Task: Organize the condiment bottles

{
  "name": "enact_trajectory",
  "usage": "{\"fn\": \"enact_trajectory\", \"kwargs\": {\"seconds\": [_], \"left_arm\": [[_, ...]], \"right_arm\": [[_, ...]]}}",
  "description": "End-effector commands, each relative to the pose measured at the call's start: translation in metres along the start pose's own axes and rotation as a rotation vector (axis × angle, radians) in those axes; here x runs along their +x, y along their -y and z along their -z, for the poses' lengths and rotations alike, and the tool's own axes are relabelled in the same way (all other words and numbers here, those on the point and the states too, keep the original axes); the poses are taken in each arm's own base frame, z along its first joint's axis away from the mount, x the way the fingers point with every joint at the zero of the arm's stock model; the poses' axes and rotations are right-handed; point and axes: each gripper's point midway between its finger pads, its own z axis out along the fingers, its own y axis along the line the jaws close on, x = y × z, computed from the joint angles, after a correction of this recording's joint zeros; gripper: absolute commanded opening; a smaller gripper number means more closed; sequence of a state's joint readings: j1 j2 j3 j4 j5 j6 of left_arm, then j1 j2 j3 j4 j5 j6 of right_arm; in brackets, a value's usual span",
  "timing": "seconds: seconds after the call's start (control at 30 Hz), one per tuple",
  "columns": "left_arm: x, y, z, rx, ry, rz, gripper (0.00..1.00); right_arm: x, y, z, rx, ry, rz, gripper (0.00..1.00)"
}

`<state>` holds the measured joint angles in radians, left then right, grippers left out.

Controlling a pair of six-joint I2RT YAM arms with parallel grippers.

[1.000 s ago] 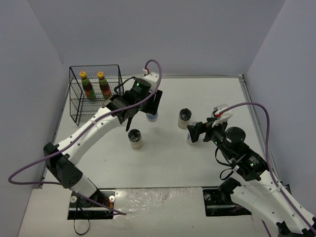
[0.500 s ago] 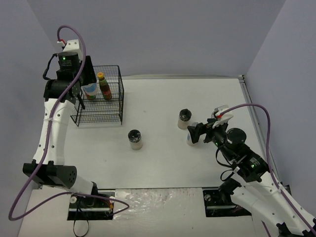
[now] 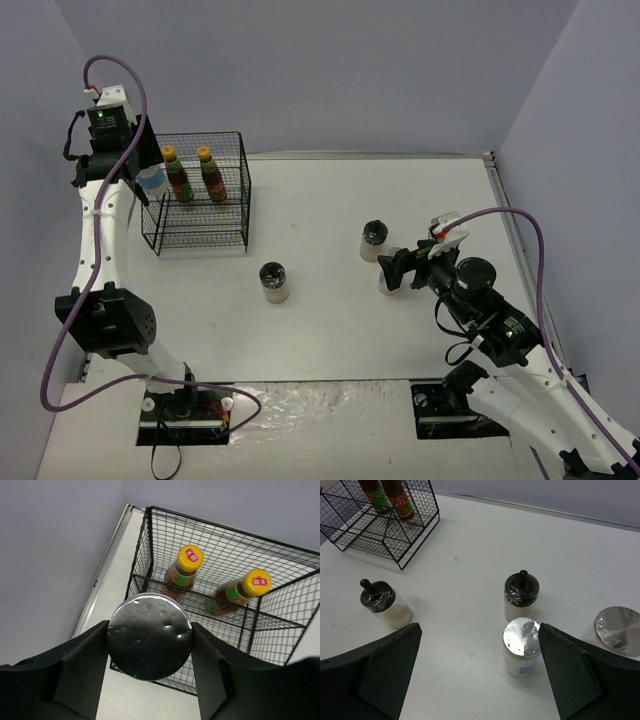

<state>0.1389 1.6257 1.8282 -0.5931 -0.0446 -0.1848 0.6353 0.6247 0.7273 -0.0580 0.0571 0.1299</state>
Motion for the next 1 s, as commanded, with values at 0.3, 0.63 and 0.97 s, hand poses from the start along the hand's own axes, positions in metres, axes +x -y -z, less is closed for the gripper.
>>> {"fn": "enact_trajectory", "kwargs": {"seconds": [0.3, 0.63, 0.97], "left_arm": [[-0.043, 0.011, -0.026, 0.101, 0.194, 0.014, 0.0], [0.017, 0.017, -0.06, 0.12, 0.049, 0.054, 0.12], [0.048, 0.02, -0.076, 0.114, -0.02, 0.051, 0.4]], "right_arm": [[-0.016, -0.005, -0.005, -0.02, 0.051, -0.002, 1.0], [-0.006, -0.001, -0.014, 0.019, 0.015, -0.055, 1.0], [0.036, 0.021, -0.028, 0.194, -0.15, -0.136, 1.0]]}}
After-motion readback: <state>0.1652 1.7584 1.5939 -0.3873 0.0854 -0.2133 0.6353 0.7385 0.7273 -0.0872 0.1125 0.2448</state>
